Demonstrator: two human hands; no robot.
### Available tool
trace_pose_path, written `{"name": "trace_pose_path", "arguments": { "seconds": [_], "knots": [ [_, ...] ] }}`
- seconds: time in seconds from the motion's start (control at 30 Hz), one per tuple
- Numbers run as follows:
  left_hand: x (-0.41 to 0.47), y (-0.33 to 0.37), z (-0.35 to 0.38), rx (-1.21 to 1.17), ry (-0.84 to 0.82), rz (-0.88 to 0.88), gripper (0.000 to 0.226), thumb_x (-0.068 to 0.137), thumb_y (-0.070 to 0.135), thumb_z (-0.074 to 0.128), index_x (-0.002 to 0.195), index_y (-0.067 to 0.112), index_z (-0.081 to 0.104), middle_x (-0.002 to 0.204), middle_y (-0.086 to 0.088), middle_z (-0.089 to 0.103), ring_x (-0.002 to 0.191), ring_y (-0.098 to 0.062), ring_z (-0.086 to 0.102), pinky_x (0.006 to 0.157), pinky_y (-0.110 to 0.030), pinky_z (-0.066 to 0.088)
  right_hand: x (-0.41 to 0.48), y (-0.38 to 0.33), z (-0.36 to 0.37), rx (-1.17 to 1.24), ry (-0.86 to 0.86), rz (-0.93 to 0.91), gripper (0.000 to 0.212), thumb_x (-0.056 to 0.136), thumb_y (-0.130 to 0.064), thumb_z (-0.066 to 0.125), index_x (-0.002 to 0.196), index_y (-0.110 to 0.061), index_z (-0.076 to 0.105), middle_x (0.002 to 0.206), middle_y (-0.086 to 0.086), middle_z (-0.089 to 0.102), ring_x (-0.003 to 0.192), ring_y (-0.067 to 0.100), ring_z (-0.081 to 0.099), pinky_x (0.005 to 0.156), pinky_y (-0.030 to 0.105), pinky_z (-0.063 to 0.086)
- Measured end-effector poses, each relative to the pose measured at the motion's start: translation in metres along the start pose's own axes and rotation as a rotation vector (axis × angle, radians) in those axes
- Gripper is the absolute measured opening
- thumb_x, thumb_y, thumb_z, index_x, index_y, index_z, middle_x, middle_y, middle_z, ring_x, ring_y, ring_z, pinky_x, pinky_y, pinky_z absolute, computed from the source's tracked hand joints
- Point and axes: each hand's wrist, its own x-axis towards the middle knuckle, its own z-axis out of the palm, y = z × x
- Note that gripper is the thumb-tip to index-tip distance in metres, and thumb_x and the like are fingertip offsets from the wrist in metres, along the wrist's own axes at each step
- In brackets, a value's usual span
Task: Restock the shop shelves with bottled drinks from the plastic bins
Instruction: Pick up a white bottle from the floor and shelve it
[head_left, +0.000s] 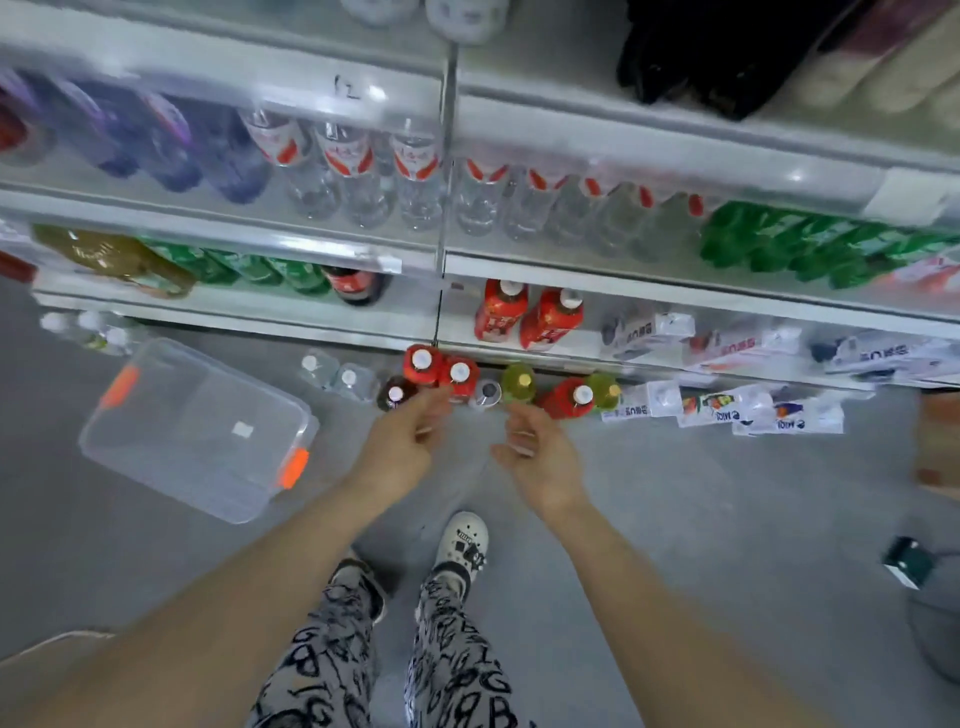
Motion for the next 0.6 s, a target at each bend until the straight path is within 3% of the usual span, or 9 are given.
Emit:
{"name": "trace_pose_path", "arguments": {
  "seconds": [0.1, 0.17, 0.23, 0.37, 0.47, 0.6],
  "knots": [
    [0.014, -0.034, 0.026, -0.040, -0.010, -0.031, 0.061, 0.088, -0.020, 0.050, 0.127, 0.027, 0.056, 0.119, -0.004, 0.065, 0.116, -0.017, 0.060, 0.101, -0.019, 0.044, 0.017, 0.043, 0.005, 0.008, 0.000, 0.042, 0.046, 0.085, 0.010, 0.069, 0.128, -0.004, 0.059, 0.113, 0.008, 0.062, 0.095, 0.020, 0.060, 0.074, 0.006, 0.048],
    [0.026, -0.056, 0.042, -0.069, 0.001, -0.064, 0.056, 0.090, -0.016, 0.051, 0.130, 0.023, 0.055, 0.123, -0.005, 0.063, 0.117, -0.015, 0.058, 0.106, -0.028, 0.043, 0.029, 0.070, 0.012, -0.014, -0.018, 0.069, 0.044, 0.086, 0.004, 0.071, 0.127, -0.008, 0.061, 0.114, 0.004, 0.064, 0.101, 0.020, 0.062, 0.087, 0.019, 0.053],
    [0.043, -0.081, 0.056, -0.083, -0.012, -0.084, 0.051, 0.091, -0.011, 0.055, 0.136, 0.015, 0.054, 0.128, -0.005, 0.061, 0.119, -0.014, 0.056, 0.106, -0.025, 0.042, 0.044, 0.095, 0.019, -0.031, -0.021, 0.098, 0.043, 0.087, -0.001, 0.072, 0.128, -0.011, 0.062, 0.116, 0.003, 0.065, 0.105, 0.020, 0.063, 0.096, 0.034, 0.053],
    [0.082, -0.134, 0.080, -0.071, -0.029, -0.141, 0.056, 0.090, -0.017, 0.051, 0.138, 0.012, 0.052, 0.132, -0.004, 0.058, 0.121, -0.015, 0.057, 0.096, -0.005, 0.039, 0.082, 0.136, 0.038, 0.008, -0.014, 0.176, 0.038, 0.088, 0.009, 0.063, 0.124, -0.003, 0.062, 0.101, 0.018, 0.064, 0.085, 0.028, 0.062, 0.082, 0.021, 0.055],
    [0.116, -0.172, 0.096, -0.051, -0.061, -0.142, 0.051, 0.095, -0.003, 0.054, 0.141, 0.019, 0.049, 0.136, -0.001, 0.058, 0.123, -0.012, 0.056, 0.105, -0.017, 0.039, 0.118, 0.167, 0.056, -0.024, 0.003, 0.180, 0.040, 0.085, 0.007, 0.068, 0.118, -0.015, 0.063, 0.100, -0.004, 0.061, 0.093, 0.019, 0.060, 0.091, 0.031, 0.053],
    [0.160, -0.218, 0.117, -0.018, -0.096, -0.147, 0.051, 0.097, 0.008, 0.054, 0.144, 0.028, 0.046, 0.137, 0.006, 0.056, 0.125, -0.010, 0.055, 0.109, -0.030, 0.041, 0.171, 0.204, 0.076, -0.018, 0.009, 0.194, 0.045, 0.087, 0.002, 0.071, 0.127, -0.013, 0.061, 0.111, -0.003, 0.060, 0.102, 0.016, 0.060, 0.095, 0.026, 0.052]
  ]
}}
